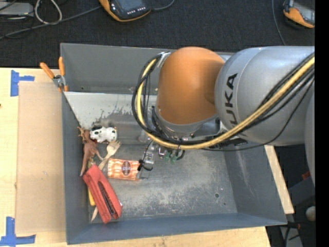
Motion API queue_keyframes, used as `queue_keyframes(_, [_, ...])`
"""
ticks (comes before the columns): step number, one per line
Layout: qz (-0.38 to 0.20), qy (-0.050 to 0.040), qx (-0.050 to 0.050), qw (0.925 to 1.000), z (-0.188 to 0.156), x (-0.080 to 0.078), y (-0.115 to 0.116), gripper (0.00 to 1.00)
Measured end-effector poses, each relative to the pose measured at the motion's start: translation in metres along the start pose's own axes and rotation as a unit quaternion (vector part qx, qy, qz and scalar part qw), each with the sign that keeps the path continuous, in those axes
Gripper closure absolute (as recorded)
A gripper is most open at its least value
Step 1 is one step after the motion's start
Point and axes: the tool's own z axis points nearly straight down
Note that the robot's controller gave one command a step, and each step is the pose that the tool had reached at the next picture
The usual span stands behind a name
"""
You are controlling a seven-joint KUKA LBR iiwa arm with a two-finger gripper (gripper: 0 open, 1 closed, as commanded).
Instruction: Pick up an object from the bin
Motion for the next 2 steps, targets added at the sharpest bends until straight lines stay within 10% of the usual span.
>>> queue_keyframes(1, [-0.09, 0.0019, 0.0, 0.9959, 0.023, 0.001, 0.042, 0.0])
queue_keyframes(2, [-0.061, -0.0024, 0.0, 0.9981, 0.101, 0.027, 0.014, 0.0])
